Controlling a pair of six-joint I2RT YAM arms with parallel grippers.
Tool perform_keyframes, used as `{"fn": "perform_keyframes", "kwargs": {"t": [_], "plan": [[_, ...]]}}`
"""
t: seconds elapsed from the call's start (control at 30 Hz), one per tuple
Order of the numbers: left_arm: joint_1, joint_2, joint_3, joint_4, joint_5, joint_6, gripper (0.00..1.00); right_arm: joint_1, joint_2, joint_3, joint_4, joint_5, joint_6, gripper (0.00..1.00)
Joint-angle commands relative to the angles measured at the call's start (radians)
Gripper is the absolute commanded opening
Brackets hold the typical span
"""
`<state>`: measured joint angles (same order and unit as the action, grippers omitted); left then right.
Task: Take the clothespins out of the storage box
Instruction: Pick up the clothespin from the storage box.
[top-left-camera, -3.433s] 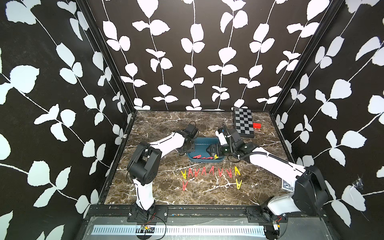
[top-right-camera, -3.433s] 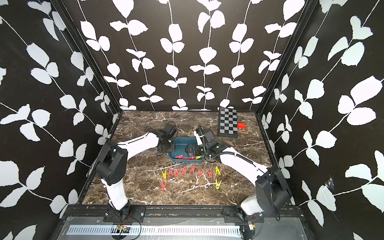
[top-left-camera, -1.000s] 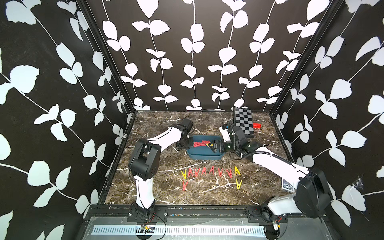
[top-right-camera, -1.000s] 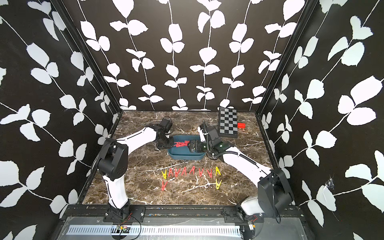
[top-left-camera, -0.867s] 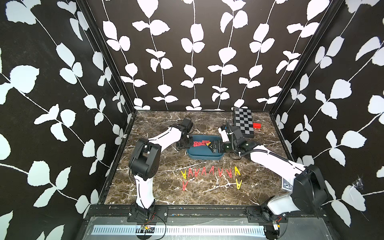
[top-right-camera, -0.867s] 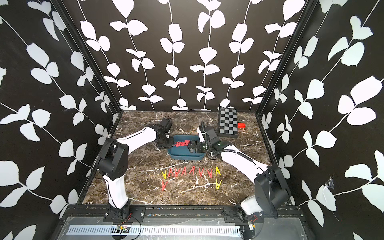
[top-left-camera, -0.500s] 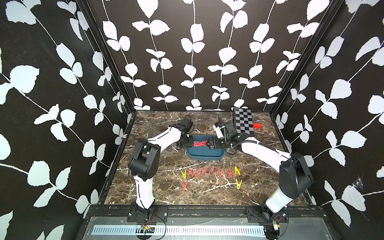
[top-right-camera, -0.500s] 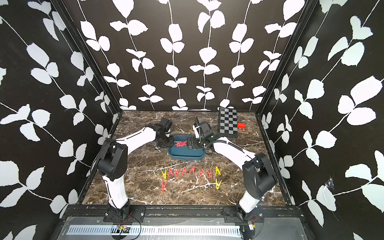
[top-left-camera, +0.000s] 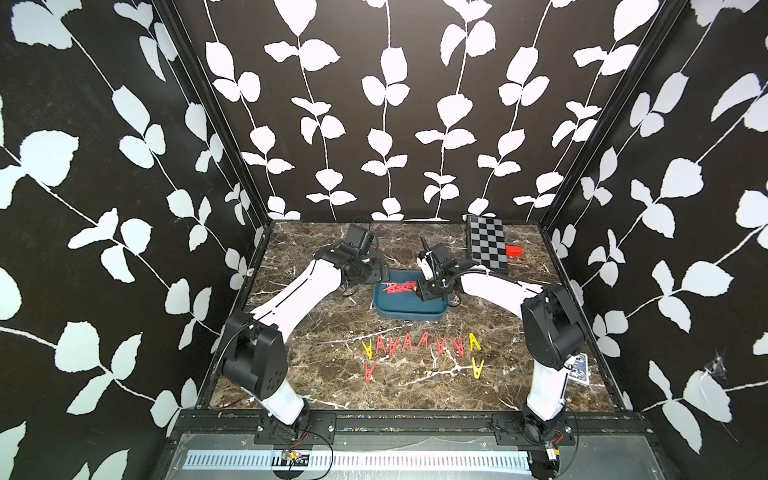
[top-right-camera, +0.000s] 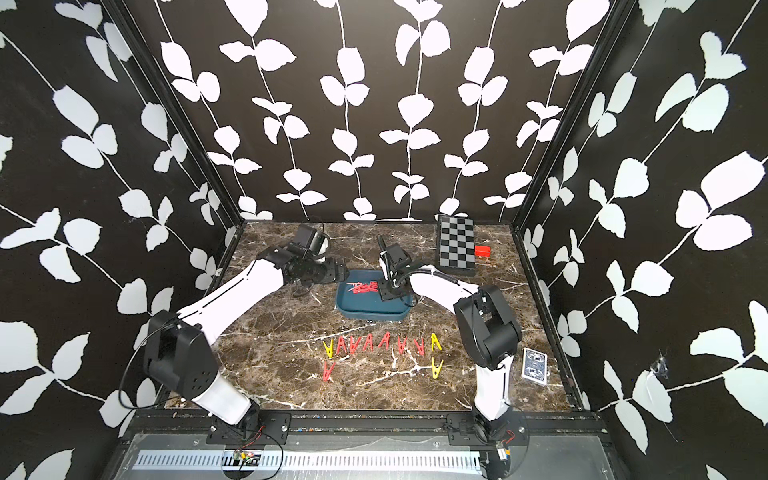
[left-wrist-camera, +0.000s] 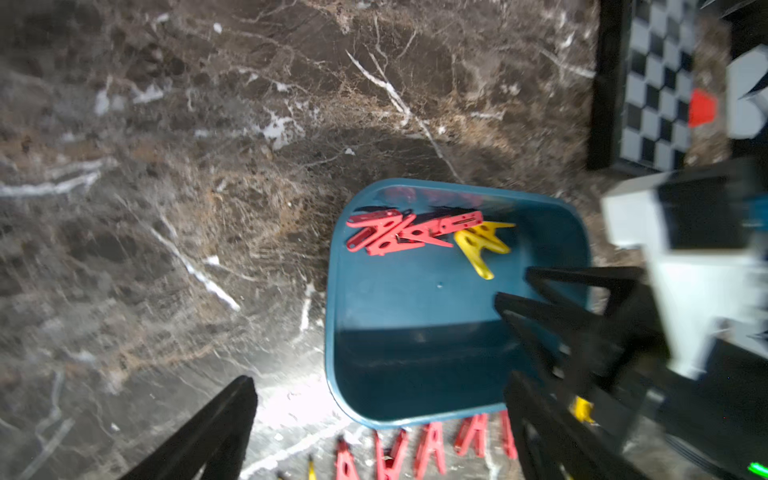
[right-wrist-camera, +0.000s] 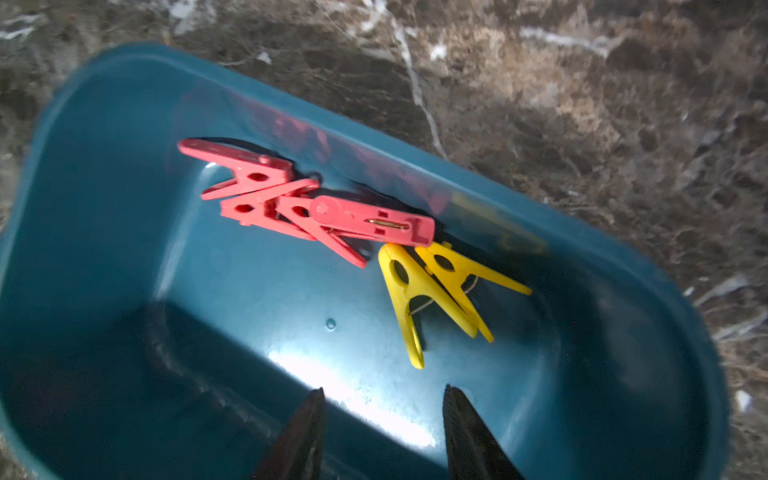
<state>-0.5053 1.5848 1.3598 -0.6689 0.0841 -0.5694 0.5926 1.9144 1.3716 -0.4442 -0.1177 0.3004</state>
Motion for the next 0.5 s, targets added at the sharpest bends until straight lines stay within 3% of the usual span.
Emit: {"fn": "perform_keyframes", "kwargs": {"t": [0.0, 0.47], "plan": [[0.001, -0.051, -0.035, 0.015, 0.02, -0.012, 0.99, -0.008, 0.032, 0.03, -0.027, 0.004, -0.017, 0.43], [0.001, -0.107, -0.054, 0.008, 0.014, -0.028, 0.99, -0.009, 0.133, 0.073, -0.031, -0.001, -0.04, 0.34]]}}
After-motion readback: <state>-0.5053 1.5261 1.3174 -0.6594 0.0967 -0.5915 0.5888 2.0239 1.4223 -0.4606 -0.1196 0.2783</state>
